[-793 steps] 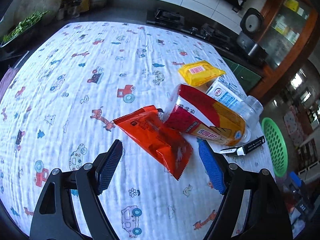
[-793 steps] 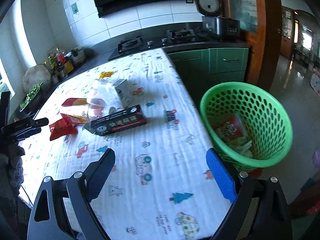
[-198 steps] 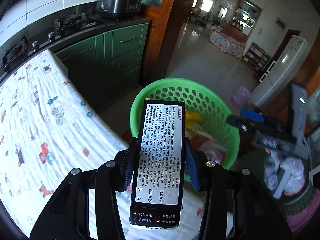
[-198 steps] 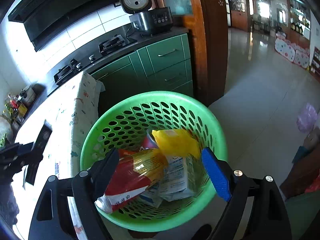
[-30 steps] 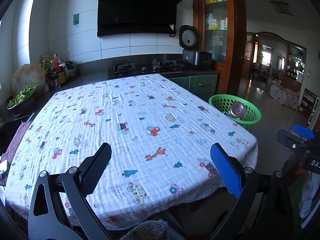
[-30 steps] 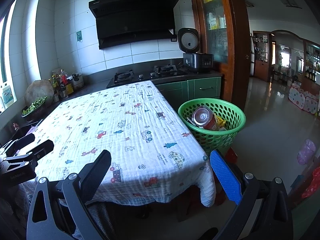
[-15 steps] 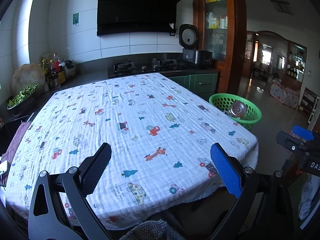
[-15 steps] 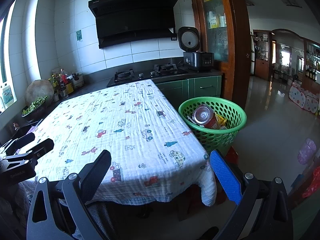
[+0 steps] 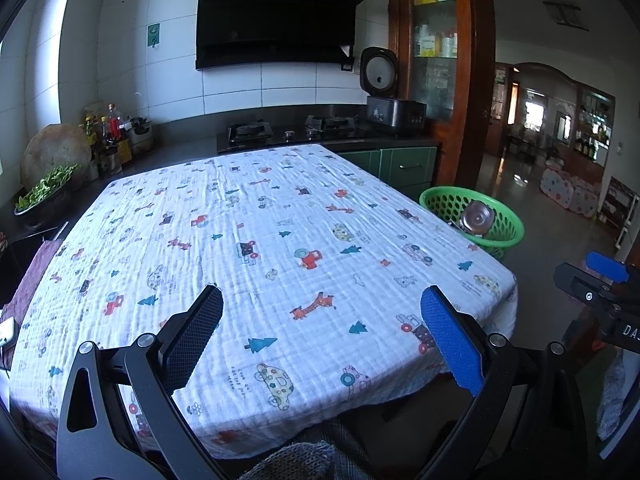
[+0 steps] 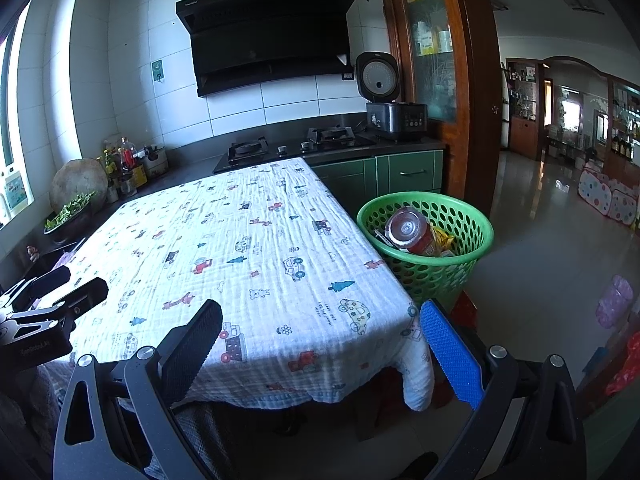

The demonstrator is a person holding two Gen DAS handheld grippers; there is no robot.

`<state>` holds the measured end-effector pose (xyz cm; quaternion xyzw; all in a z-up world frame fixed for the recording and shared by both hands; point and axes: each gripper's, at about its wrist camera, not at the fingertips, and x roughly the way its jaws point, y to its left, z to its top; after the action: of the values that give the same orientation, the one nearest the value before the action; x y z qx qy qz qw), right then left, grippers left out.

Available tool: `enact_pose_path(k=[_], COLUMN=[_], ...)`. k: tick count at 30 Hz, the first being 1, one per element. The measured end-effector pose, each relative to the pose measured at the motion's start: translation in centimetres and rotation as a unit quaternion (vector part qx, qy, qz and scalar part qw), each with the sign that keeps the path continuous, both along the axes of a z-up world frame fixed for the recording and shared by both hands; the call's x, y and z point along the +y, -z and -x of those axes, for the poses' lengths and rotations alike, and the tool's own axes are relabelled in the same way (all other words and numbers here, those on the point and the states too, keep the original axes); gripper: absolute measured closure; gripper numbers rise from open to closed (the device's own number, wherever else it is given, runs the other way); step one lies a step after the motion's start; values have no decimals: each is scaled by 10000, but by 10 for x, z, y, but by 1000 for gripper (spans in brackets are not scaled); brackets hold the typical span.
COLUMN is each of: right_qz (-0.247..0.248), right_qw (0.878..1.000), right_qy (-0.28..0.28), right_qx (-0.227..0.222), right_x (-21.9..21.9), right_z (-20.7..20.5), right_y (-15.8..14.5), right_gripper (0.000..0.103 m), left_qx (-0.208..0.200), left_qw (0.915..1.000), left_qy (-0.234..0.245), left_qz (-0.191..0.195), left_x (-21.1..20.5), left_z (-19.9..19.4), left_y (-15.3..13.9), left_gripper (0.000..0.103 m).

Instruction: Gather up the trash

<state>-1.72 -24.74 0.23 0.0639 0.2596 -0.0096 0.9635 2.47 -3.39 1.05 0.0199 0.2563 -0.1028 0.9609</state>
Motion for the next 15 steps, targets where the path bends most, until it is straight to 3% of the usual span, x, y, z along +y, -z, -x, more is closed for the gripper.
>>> enact_pose_path(k=[15], right_qz=[31], right_qw=[10000], right_qy=[-20], right_qx=[-21], right_x=[3], right_z=[1], right_y=[-1], right_gripper=[7], left_qx=[-34], left_qw=[10000], left_qy=[75], left_qz=[-46], left_x=[-1], left_z=[3], left_y=[0], left_gripper=[5])
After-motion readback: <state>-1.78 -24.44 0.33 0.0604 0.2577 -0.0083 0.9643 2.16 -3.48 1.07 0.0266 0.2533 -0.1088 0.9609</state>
